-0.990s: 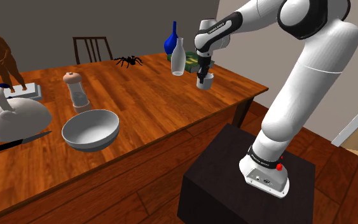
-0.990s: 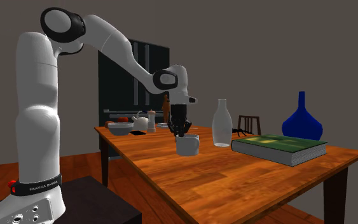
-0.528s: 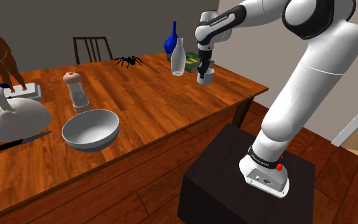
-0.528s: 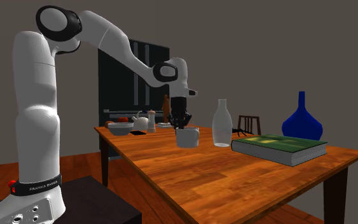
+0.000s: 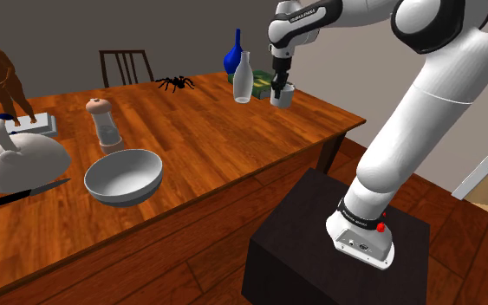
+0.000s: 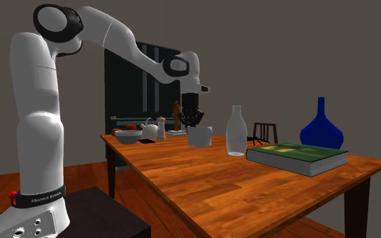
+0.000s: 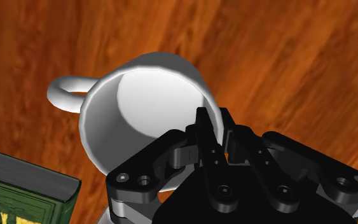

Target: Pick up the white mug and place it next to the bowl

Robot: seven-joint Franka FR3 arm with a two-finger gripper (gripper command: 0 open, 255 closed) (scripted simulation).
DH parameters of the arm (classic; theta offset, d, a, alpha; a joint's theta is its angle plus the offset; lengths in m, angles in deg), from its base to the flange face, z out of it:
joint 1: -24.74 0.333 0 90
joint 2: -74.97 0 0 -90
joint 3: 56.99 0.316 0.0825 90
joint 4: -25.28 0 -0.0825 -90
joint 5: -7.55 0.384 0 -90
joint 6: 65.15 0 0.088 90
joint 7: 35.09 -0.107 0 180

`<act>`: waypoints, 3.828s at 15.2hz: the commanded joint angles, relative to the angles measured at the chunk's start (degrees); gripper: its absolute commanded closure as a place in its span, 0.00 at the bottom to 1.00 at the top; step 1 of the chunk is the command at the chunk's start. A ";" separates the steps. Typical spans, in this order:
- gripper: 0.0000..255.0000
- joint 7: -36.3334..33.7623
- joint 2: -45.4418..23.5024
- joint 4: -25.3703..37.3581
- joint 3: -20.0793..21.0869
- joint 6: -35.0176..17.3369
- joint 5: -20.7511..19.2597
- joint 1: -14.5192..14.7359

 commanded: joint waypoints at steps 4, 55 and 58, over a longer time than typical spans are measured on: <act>1.00 0.07 0.81 3.17 0.14 3.98 -0.07 0.09; 1.00 -40.51 -17.75 27.64 21.35 12.31 1.52 20.63; 1.00 -40.60 -17.88 25.51 21.32 10.05 1.48 20.60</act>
